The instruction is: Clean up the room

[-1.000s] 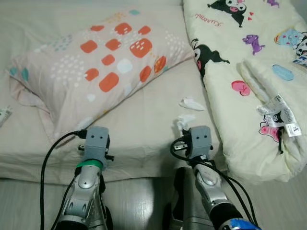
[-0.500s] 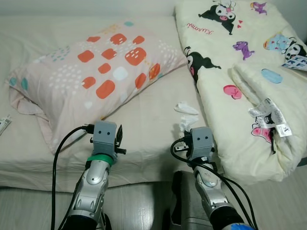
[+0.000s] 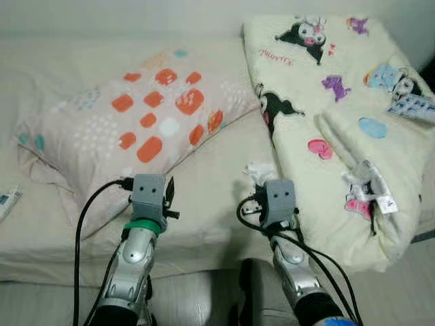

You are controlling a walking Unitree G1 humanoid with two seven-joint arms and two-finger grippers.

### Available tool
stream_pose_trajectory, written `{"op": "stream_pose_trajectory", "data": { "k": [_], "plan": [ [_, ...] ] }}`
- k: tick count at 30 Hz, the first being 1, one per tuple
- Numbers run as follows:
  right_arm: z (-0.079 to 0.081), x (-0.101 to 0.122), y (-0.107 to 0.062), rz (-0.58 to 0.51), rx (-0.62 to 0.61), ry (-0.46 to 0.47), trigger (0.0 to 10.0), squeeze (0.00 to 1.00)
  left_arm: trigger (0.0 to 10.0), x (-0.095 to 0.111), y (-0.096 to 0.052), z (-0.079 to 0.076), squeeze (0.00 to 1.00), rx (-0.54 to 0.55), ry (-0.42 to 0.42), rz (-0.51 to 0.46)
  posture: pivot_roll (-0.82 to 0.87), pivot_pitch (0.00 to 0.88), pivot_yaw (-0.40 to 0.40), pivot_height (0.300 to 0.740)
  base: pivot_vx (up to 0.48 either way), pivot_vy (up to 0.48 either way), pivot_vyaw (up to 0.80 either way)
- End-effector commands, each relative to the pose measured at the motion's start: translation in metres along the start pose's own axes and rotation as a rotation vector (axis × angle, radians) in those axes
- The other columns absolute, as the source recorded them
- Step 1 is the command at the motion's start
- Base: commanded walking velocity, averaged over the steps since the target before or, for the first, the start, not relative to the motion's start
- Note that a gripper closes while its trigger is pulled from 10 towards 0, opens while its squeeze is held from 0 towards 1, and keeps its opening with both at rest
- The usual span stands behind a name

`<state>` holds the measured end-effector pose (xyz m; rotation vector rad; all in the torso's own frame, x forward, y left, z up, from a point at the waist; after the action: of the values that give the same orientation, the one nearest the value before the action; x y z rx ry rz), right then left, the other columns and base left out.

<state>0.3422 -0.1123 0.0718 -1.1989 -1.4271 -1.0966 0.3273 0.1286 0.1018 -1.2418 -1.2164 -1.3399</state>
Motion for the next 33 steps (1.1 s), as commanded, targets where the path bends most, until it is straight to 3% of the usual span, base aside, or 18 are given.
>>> {"op": "stream_pose_trajectory", "data": {
  "k": [1, 16, 33],
  "plan": [
    [0.004, -0.0095, -0.0059, 0.042, 0.014, -0.003, 10.0, 0.0, 10.0, -0.0101, -0.0052, -0.0011, 0.0, -0.004, -0.008, 0.029, 0.02, 0.091, -0.05, 0.647, 0.0, 0.0, 0.0],
    [0.0102, -0.0107, -0.0056, 0.055, 0.048, -0.029, 10.0, 0.0, 10.0, -0.0191, -0.006, 0.0026, 0.0, 0.001, 0.023, 0.057, 0.02, 0.087, -0.051, 0.652, 0.0, 0.0, 0.0],
    [0.009, -0.0076, -0.006, 0.037, 0.048, -0.017, 10.0, 0.0, 10.0, -0.0176, -0.0037, 0.0011, 0.0, -0.008, 0.022, 0.046, 0.02, 0.092, -0.045, 0.717, 0.0, 0.0, 0.0]
  ]
}}
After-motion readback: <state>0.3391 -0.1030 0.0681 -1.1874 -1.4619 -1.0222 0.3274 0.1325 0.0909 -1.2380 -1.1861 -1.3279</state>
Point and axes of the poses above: a point about 5 cm out from each wrist's last joint towards the gripper, its own y axis pointing out of the wrist towards the gripper, its own x axis along the axis of the wrist's last joint, z = x × y, the point moved 3 cm from there along y, pointing out of the wrist towards the gripper, and after that the axes turned 4 degrees about -y, right-handed, at the moved point
